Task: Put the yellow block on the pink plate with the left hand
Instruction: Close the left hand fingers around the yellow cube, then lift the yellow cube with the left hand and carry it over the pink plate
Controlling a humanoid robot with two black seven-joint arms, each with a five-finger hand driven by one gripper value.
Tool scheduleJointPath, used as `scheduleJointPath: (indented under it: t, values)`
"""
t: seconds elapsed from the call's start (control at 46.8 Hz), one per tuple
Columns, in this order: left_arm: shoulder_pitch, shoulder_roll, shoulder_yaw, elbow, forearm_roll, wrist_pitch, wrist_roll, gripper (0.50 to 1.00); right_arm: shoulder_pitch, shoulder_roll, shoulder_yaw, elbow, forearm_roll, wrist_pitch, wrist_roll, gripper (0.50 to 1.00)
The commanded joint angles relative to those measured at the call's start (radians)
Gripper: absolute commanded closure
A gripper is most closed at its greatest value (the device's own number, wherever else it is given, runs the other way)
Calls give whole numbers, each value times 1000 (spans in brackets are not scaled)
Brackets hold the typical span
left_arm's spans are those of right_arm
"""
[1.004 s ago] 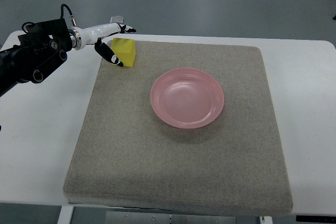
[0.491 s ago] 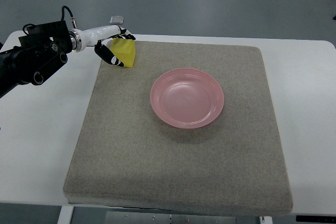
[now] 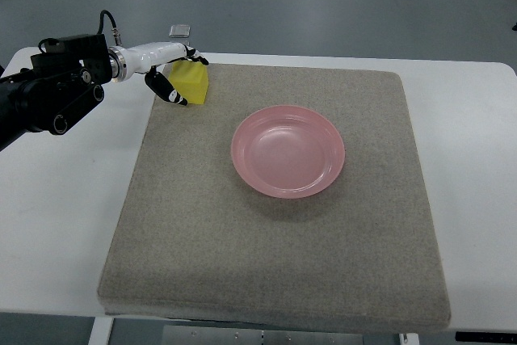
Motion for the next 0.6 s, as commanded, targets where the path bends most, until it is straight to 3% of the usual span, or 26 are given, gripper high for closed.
scheduleJointPath:
  t: [0.0, 0.043, 0.15, 0.278, 0.577]
  values:
    - [-2, 2, 0, 0, 0, 0, -1, 769, 0, 0, 0, 0, 0, 0, 0, 576]
    - [-2, 2, 0, 0, 0, 0, -1, 823, 0, 0, 0, -2, 0, 0, 0, 576]
    - [-1, 2, 0, 0, 6, 0, -2, 896, 0, 0, 0, 0, 0, 0, 0, 576]
    - [-2, 2, 0, 0, 6, 2, -7, 947, 0, 0, 0, 0, 0, 0, 0, 576]
    - [-7, 9, -5, -6, -9, 52, -7, 928, 0, 0, 0, 0, 0, 0, 0, 576]
